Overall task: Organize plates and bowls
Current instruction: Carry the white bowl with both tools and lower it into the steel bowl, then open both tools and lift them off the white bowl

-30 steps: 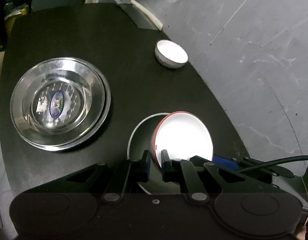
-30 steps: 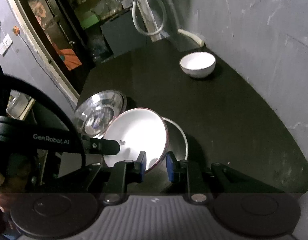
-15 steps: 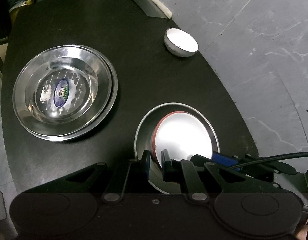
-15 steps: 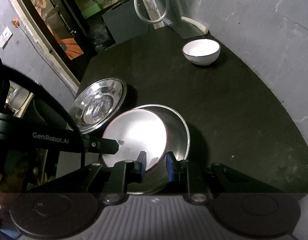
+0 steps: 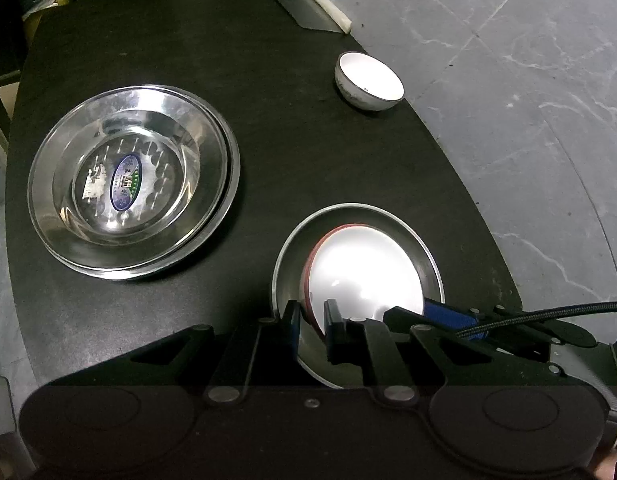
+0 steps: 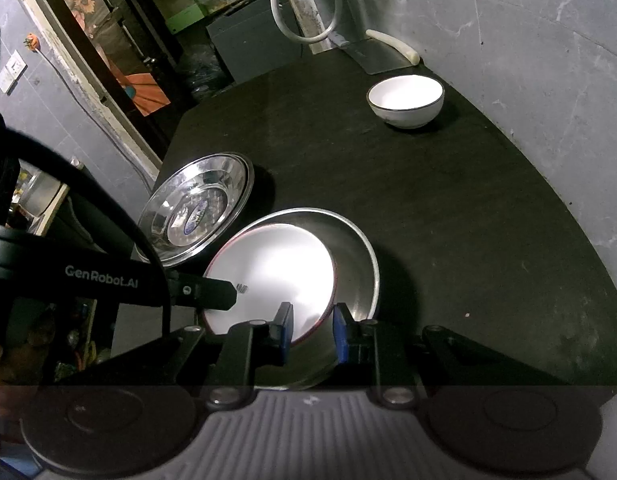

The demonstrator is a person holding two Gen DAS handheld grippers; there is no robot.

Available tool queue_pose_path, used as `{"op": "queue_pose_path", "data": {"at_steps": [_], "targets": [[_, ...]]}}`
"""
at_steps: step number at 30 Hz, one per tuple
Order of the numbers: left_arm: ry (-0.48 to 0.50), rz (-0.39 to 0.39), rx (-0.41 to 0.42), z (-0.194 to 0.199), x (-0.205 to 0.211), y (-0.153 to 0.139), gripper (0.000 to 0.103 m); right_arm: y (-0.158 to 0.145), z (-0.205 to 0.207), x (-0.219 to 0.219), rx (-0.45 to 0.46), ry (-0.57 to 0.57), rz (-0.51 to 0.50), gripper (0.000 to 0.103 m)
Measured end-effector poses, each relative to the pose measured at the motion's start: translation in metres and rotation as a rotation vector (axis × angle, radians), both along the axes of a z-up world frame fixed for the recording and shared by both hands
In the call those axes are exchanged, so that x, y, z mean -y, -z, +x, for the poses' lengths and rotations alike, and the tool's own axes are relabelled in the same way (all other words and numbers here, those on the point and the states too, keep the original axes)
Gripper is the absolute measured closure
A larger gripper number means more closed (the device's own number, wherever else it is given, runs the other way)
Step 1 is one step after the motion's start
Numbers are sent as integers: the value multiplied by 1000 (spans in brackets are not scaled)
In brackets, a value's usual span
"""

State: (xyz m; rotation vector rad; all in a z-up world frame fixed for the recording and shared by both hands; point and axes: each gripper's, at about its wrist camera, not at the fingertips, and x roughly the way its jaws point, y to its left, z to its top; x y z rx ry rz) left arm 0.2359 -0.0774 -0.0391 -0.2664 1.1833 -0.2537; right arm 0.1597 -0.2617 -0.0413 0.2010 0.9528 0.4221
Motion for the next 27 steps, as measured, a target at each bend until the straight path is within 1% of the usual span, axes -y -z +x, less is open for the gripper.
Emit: {"op": "queue_pose_path", "data": {"at_steps": [11,19,21,23,26,27], "targets": [[-16,-10,-13,1,-2,3,89,2,4,2,-1,-14,5,79],[-11,3,-17,2,-1,3,89,4,5,5,2,-19,13,79],[-7,10,-16,2,0,2,87,4,5,6,4,-21,13,79],[-5,14,-10,2,1,0,82,3,5,6,9,-24,9,79],[-4,15,10,3,2,-5,75,1,3,7,22,-22,9,74],[-5,12,15,3,1,-7,74,0,3,8,25,-20,11,73]]}}
